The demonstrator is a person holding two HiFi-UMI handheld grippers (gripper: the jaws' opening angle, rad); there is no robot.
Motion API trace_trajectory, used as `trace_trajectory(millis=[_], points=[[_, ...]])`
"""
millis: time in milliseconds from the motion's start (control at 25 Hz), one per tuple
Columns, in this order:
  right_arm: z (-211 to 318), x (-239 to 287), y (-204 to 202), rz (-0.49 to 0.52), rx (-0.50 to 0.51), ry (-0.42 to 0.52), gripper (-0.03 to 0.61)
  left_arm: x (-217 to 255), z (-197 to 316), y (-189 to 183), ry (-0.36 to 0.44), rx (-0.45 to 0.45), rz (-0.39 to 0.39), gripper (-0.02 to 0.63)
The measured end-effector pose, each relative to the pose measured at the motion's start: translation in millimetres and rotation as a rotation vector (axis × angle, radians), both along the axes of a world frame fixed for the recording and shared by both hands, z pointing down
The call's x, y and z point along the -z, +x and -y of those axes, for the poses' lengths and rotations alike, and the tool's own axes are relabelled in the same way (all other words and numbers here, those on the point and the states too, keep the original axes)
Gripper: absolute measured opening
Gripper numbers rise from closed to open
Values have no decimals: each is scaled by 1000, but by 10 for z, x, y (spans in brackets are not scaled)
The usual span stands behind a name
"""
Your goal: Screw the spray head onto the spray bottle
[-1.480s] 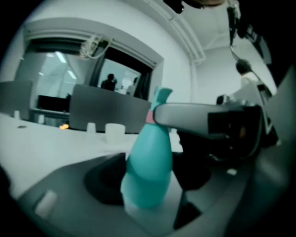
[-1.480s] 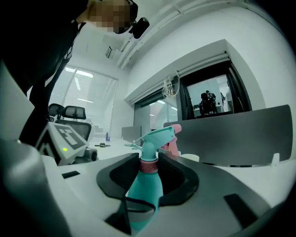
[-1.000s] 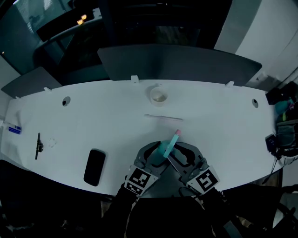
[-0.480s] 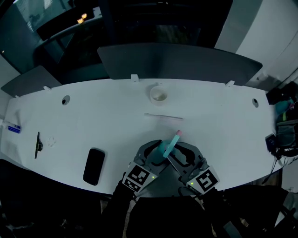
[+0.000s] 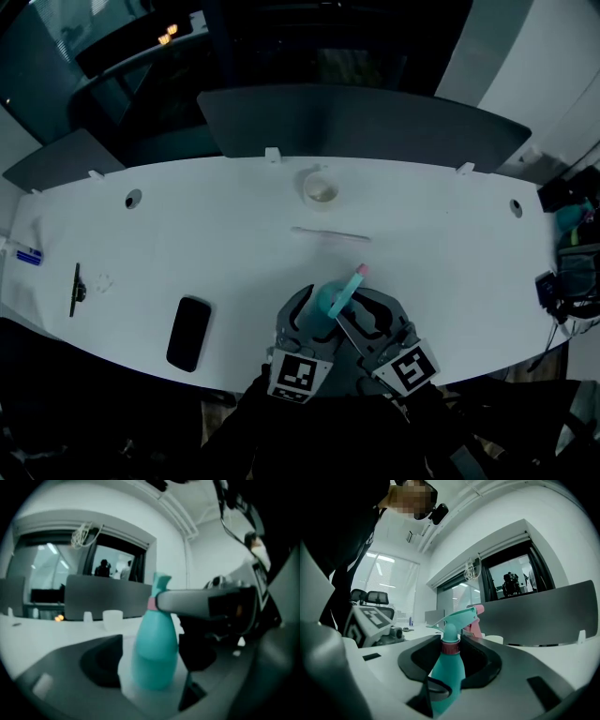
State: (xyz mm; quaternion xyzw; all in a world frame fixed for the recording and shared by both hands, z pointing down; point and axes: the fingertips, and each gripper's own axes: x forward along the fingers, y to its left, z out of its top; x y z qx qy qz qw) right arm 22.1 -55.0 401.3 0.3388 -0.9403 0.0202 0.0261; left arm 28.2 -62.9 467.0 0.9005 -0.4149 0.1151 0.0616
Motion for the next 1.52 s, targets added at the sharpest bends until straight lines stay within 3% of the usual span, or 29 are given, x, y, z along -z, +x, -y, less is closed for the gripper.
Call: trace_trajectory(millis=[80, 120, 200, 240, 360, 400, 440, 480, 640, 720, 760, 840, 960, 1040, 1120, 1240, 1320, 1360, 1440, 1520], points=[[14, 0, 6, 5, 16, -6, 133, -25, 9, 12, -66, -158, -56, 372], [25, 2, 15, 9, 17, -7, 133, -24, 10, 41, -80, -211, -65, 326], [44, 10, 30, 7, 5, 5, 133, -22, 15, 77, -73, -214, -52, 314], [49, 16, 32, 0, -4, 17, 133, -19, 22, 79, -63, -158, -46, 313], [41, 22, 23, -6, -41, 29, 133, -49, 9, 60, -18, 130, 16, 310], [34, 19, 25, 2, -51, 22, 133, -70, -5, 61, -6, 195, 48, 312], [29, 13, 34, 8, -58, 13, 133, -78, -12, 68, 0, 206, 66, 316], [26, 6, 46, 10, -59, 5, 133, -75, -11, 74, -1, 161, 61, 321], [21, -2, 49, 8, 3, -14, 133, -43, 21, 27, -68, -193, -23, 382], [37, 17, 50, 15, 20, -9, 133, -32, 10, 73, -81, -310, -15, 347], [44, 24, 57, 17, 16, -4, 133, -25, 4, 100, -76, -317, -12, 310], [47, 21, 67, 10, -3, 9, 133, -18, 4, 112, -52, -207, -14, 308], [30, 7, 48, 11, -25, 11, 133, -39, -12, 77, 8, 123, 31, 308], [18, 2, 53, 20, -34, 3, 133, -73, -36, 90, 41, 216, 90, 313], [18, -2, 69, 13, -36, 2, 133, -88, -42, 103, 41, 118, 80, 322], [6, -12, 58, 2, -9, -4, 133, -108, -33, 45, -44, -162, -4, 354], [20, -2, 66, 13, 1, -4, 133, -114, -27, 56, -88, -312, -14, 349], [28, 1, 75, 16, 1, 0, 133, -107, -29, 76, -91, -351, -12, 316], [32, 4, 87, 17, -6, 5, 133, -91, -33, 99, -73, -333, -18, 313], [33, 3, 90, 12, -20, 4, 133, -80, -29, 94, -41, -179, -36, 311]])
